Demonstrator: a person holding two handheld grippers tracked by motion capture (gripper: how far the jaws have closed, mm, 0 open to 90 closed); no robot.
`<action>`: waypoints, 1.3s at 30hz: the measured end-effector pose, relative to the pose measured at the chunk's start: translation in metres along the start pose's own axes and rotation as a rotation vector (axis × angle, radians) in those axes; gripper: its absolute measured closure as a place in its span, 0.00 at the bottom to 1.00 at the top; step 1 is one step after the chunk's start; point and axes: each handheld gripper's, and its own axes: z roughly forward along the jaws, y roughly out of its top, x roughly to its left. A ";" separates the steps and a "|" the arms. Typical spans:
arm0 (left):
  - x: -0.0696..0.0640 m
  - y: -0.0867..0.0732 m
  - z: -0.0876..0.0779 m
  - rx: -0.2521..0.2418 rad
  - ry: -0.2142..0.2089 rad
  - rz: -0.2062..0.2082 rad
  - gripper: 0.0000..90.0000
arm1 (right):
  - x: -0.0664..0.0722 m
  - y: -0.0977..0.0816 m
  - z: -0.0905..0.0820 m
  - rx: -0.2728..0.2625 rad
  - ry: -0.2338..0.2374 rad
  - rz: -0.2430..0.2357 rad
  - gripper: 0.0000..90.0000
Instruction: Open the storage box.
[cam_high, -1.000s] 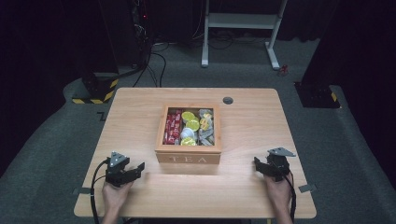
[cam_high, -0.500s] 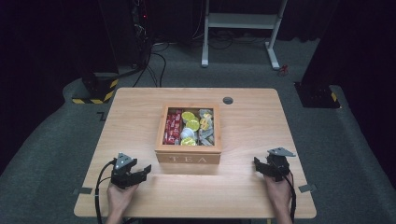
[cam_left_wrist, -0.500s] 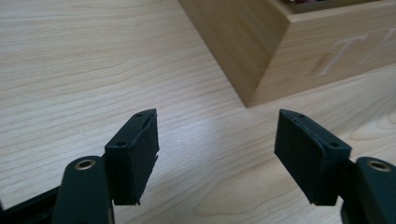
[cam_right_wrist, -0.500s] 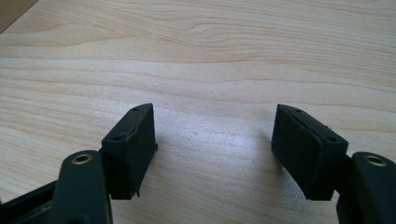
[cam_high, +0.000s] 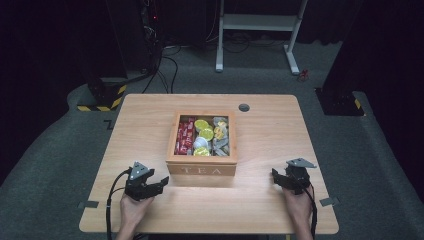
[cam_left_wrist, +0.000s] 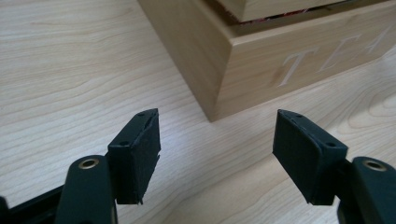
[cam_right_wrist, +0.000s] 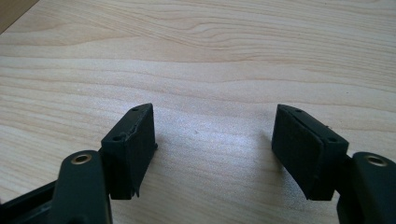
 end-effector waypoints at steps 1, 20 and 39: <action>-0.001 0.001 0.001 -0.001 -0.001 0.006 0.36 | 0.000 0.000 0.000 0.000 0.000 0.000 0.33; -0.013 0.016 0.006 -0.019 0.001 0.052 0.67 | 0.000 0.000 0.000 0.001 0.003 -0.001 0.33; -0.016 0.026 0.005 -0.046 0.005 0.029 0.92 | 0.000 0.000 0.000 0.001 0.003 -0.001 0.33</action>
